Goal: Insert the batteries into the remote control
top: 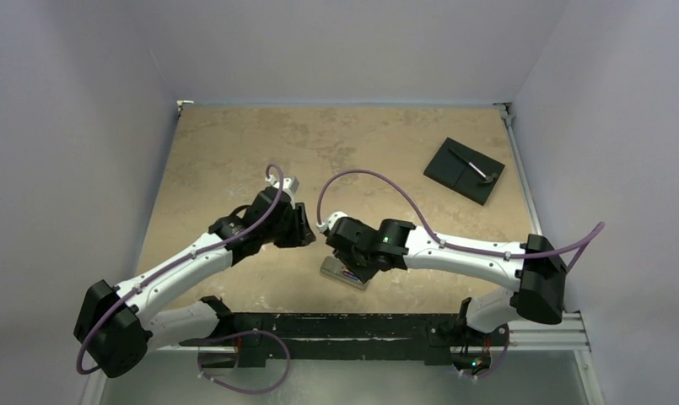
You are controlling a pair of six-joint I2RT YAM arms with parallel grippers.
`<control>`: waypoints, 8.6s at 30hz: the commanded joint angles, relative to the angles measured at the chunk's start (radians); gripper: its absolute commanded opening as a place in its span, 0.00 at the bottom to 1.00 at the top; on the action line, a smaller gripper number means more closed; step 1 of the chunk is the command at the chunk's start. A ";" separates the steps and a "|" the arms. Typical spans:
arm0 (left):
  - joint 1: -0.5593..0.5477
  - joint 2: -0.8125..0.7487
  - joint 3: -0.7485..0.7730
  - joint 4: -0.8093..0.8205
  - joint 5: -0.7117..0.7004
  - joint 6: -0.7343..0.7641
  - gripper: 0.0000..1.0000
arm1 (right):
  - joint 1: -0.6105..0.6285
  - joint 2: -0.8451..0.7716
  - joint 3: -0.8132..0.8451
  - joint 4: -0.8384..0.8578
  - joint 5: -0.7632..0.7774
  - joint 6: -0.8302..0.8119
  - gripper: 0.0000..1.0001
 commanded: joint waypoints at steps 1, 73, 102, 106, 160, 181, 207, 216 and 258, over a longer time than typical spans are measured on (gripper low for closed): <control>0.065 0.008 0.010 0.062 0.063 0.038 0.39 | -0.031 0.020 0.064 0.000 -0.068 -0.168 0.02; 0.137 0.140 -0.033 0.273 0.494 0.030 0.42 | -0.091 -0.032 0.034 0.149 -0.164 -0.328 0.00; 0.155 0.096 -0.008 0.101 0.253 0.075 0.42 | -0.089 0.078 -0.015 0.127 -0.119 -0.386 0.00; 0.156 0.105 -0.007 0.104 0.262 0.085 0.42 | -0.090 0.073 -0.024 0.152 -0.149 -0.383 0.00; 0.220 0.106 -0.004 0.085 0.264 0.111 0.42 | -0.100 0.082 -0.091 0.259 -0.203 -0.306 0.00; 0.224 0.101 -0.004 0.081 0.265 0.108 0.42 | -0.100 0.098 -0.092 0.260 -0.249 -0.325 0.00; 0.227 0.111 -0.006 0.095 0.270 0.105 0.42 | -0.125 0.090 -0.097 0.235 -0.303 -0.353 0.00; 0.227 0.114 -0.007 0.100 0.274 0.103 0.42 | -0.125 0.104 -0.092 0.237 -0.278 -0.345 0.00; 0.238 0.127 -0.004 0.101 0.281 0.111 0.42 | -0.131 0.160 -0.080 0.289 -0.276 -0.354 0.26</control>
